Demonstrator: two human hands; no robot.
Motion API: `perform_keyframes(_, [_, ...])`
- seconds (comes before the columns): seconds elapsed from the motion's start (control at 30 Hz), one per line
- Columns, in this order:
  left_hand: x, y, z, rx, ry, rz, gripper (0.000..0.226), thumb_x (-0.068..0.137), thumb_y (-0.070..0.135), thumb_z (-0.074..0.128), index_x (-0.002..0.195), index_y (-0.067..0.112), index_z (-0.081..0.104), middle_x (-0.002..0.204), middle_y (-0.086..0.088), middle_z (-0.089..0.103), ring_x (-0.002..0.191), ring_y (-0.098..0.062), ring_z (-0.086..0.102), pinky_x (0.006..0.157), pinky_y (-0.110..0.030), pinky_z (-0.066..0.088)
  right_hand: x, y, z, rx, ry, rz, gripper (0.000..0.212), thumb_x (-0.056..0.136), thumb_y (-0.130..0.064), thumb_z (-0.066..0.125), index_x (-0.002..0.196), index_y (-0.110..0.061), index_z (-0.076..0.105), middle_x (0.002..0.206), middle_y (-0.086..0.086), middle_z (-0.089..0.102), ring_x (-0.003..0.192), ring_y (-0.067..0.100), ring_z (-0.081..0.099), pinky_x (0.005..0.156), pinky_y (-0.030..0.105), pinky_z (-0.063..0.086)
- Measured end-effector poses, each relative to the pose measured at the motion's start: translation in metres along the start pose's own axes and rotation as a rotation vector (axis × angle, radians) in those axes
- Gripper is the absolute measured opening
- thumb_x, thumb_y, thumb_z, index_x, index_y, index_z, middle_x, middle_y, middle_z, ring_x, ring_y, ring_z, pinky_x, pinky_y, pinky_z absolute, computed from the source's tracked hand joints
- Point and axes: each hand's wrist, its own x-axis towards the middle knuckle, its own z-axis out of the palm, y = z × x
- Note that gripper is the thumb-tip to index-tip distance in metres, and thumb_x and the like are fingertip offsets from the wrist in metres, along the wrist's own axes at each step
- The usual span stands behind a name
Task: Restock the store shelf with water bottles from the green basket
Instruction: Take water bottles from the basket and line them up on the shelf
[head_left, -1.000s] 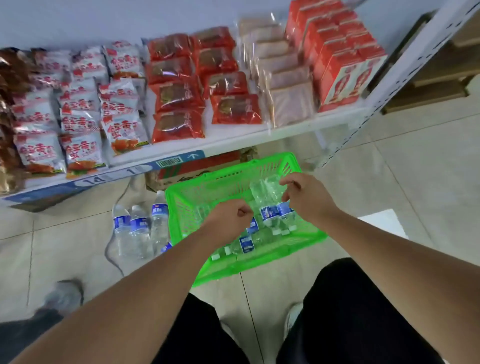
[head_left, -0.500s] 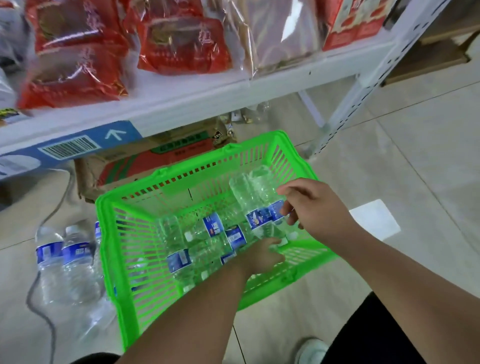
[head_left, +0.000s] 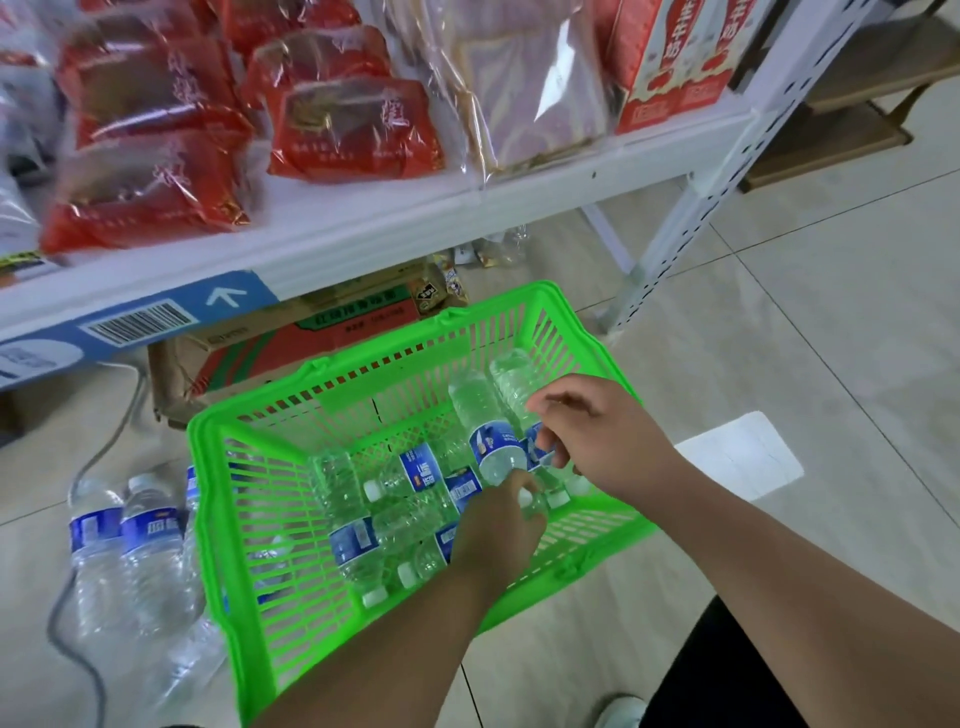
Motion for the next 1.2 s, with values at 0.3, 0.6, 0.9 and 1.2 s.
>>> perform_keyframes(0.3, [0.007,0.013,-0.121,-0.186,0.205,-0.078,0.017,0.100,0.020,0.057,0.096,0.037,0.056,0.083,0.000,0.066,0.053,-0.015,0.053,0.043,-0.022,0.042,0.016,0.013,0.008,-0.149,-0.034,0.018,0.017,0.096,-0.012,0.056,0.095,-0.023,0.069,0.070,-0.003,0.070,0.056,0.016,0.061,0.054,0.026,0.046])
perform_keyframes(0.6, [-0.059,0.113,-0.276,0.200,-0.224,0.198,0.013,0.091,0.026,0.074,0.090,0.037,0.065,0.067,0.025,0.061,0.050,0.003,0.048,0.052,-0.017,0.037,-0.022,-0.056,0.015,-0.390,-0.300,-0.244,0.085,0.078,-0.052,0.080,0.148,-0.037,0.037,0.153,-0.008,0.044,0.135,0.012,0.046,0.112,0.038,0.041])
perform_keyframes(0.9, [-0.214,0.285,-0.420,0.058,-0.184,0.299,0.010,0.092,0.017,0.074,0.101,0.019,0.070,0.054,0.029,0.059,0.045,0.007,0.047,0.050,-0.011,0.035,-0.169,-0.262,-0.060,-0.197,-0.196,-0.378,0.046,0.081,-0.056,0.076,0.120,-0.053,0.052,0.108,-0.032,0.066,0.100,-0.018,0.059,0.084,0.017,0.047])
perform_keyframes(1.2, [-0.347,0.433,-0.573,-0.295,-0.055,0.388,0.037,0.089,0.018,0.077,0.119,0.037,0.069,0.089,-0.001,0.071,0.077,-0.013,0.060,0.071,-0.030,0.050,-0.280,-0.485,-0.149,-0.163,-0.101,-0.576,0.034,0.087,-0.041,0.077,0.115,-0.051,0.062,0.102,-0.034,0.070,0.098,-0.014,0.064,0.082,0.011,0.047])
